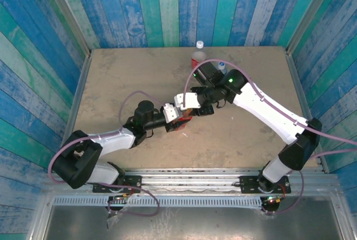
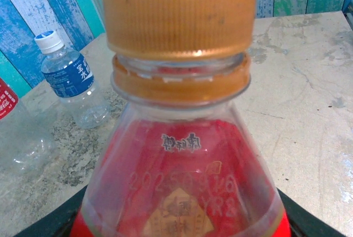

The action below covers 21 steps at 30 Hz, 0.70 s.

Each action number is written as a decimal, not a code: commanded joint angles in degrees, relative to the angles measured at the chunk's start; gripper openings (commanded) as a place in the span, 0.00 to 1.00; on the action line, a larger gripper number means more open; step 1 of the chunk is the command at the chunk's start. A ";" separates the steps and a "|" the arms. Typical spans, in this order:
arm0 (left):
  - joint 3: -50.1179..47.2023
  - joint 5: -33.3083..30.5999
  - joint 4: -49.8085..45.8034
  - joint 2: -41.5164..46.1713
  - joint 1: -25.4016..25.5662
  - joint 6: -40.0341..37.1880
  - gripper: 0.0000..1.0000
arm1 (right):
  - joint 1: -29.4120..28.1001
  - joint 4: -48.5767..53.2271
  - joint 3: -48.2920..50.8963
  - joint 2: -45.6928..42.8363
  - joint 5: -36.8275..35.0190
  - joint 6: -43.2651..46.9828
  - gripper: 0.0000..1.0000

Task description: Screw on the bottle caps

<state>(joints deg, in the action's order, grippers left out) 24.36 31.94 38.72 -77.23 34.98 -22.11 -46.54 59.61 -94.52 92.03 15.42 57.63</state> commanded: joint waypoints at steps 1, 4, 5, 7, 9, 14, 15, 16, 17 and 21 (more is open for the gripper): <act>-0.25 0.46 0.98 2.43 0.20 -0.23 0.59 | -0.32 2.32 -2.01 1.58 -1.95 -0.75 0.44; -0.23 0.54 1.12 2.26 0.20 -0.17 0.59 | -0.39 3.66 -3.22 2.79 -2.30 -0.50 0.43; -0.27 0.47 1.17 2.32 0.26 -0.10 0.59 | -0.37 4.19 -3.72 3.10 -2.44 -0.49 0.42; -0.26 0.55 1.26 2.20 0.26 0.01 0.59 | -0.39 5.18 -4.48 3.58 -2.50 -0.61 0.40; -0.24 0.55 1.51 2.16 0.18 -0.01 0.59 | -0.38 5.66 -4.88 3.94 -2.28 -1.06 0.37; -0.57 -0.36 2.23 2.62 0.24 0.42 0.59 | -0.54 6.28 -5.50 4.55 -2.32 -3.27 0.30; -0.83 -0.92 2.69 3.00 0.19 0.57 0.59 | -0.63 6.26 -5.46 4.51 -2.32 -4.64 0.27; -0.97 -1.47 3.04 3.27 0.26 0.79 0.59 | -0.74 6.17 -5.41 4.62 -2.41 -7.09 0.23; -1.04 -2.09 3.11 3.48 0.26 0.84 0.59 | -0.96 5.79 -5.47 4.73 -2.92 -10.22 0.21; -1.67 -3.40 3.64 3.96 0.26 0.75 0.59 | -3.61 2.85 -5.37 6.09 -13.44 -40.05 0.10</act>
<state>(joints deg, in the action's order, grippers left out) 23.55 30.20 39.77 -76.66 35.11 -21.63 -48.47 62.52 -99.33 96.27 9.45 39.62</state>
